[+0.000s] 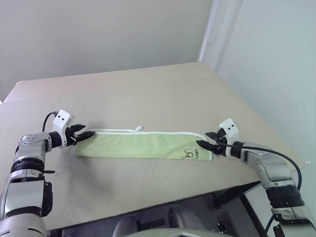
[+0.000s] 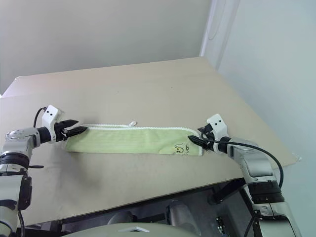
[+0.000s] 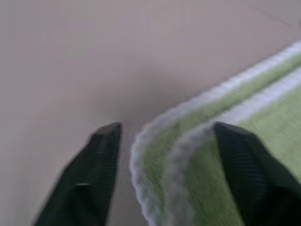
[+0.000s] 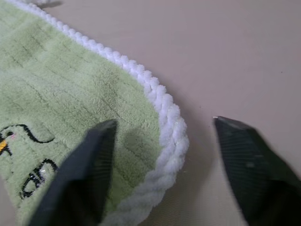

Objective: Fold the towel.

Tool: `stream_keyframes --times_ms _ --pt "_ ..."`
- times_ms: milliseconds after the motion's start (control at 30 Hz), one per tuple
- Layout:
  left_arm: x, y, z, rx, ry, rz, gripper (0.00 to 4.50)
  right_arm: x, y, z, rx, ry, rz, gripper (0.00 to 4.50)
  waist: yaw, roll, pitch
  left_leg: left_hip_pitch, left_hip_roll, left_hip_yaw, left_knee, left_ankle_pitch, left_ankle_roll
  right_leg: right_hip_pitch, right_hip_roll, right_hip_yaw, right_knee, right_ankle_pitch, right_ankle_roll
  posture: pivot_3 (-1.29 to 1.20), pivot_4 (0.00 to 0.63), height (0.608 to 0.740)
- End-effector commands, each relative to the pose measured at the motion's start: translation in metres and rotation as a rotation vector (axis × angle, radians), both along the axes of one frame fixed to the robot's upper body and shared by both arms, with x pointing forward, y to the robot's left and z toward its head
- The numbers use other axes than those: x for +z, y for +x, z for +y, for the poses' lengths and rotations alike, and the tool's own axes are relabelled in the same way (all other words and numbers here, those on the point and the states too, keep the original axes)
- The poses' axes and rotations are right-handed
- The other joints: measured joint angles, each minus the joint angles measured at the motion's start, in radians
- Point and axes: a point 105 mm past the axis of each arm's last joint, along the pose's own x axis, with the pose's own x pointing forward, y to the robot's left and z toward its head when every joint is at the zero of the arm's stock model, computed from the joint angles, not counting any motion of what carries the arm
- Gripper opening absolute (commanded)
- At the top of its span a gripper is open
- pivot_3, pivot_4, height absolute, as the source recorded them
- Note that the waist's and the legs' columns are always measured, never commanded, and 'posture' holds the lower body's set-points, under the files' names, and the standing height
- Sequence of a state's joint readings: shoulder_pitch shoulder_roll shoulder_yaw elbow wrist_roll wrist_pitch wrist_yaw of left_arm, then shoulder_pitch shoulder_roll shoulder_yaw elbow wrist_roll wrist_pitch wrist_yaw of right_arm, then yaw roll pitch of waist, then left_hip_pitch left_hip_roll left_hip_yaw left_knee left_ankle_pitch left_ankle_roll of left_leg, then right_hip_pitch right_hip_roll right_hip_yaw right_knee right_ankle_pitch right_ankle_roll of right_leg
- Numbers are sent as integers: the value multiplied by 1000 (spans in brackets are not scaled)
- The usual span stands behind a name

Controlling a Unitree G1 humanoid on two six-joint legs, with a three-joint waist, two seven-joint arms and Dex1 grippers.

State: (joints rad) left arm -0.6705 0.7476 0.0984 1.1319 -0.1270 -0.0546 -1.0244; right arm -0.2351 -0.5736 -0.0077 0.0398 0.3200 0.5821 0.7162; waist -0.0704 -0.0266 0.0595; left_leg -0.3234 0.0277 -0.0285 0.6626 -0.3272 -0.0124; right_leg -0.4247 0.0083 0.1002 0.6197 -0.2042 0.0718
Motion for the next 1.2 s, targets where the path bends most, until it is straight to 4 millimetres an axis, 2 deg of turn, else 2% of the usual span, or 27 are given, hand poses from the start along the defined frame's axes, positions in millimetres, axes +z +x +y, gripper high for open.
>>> stream_keyframes --times_ms 33,133,267,400,533,667,867,1033,1200 --pt "21 9 6 28 -2 -74 4463 34 13 -6 -84 96 -82 4497 0 0 0 0 0 0 0 0 0 0 0 0 0 0 0 0 0 740" --pt "30 9 7 24 -48 -91 4463 44 11 -22 -170 264 12 4497 1 0 0 0 0 0 0 0 0 0 0 0 0 0 0 0 0 740" --pt "50 10 1 -24 -135 -127 4463 58 -10 -26 -181 500 125 4497 2 0 0 -1 0 -1 -1 0 0 0 0 0 0 0 0 0 0 740" --pt "62 -4 -26 -239 -223 -97 4463 62 -38 -21 -156 716 281 4497 2 0 0 -2 0 -1 -1 0 0 0 0 -1 -1 0 0 0 0 740" --pt "67 -23 -55 -416 -279 -41 4463 55 -67 -11 -112 829 428 4497 -5 1 0 -1 0 0 -1 0 0 0 0 1 -1 0 0 0 0 740" --pt "64 -41 -78 -547 -291 19 4463 43 -84 0 -108 878 505 4497 -9 2 0 0 1 0 -2 0 0 0 1 1 0 0 0 0 0 740" --pt "50 -64 -103 -692 -239 88 4463 27 -93 2 -185 896 557 4497 -16 3 1 1 1 0 -2 0 0 0 1 1 -1 0 0 0 0 740" --pt "44 -65 -111 -712 -227 100 4463 6 -93 5 -292 831 605 4497 -31 4 1 -1 1 -1 -3 0 0 0 1 1 -4 0 0 0 0 740" --pt "42 -63 -113 -702 -232 102 4463 0 -85 3 -352 839 602 4497 -47 4 1 0 2 0 -5 0 0 0 1 1 -5 0 0 0 0 740"
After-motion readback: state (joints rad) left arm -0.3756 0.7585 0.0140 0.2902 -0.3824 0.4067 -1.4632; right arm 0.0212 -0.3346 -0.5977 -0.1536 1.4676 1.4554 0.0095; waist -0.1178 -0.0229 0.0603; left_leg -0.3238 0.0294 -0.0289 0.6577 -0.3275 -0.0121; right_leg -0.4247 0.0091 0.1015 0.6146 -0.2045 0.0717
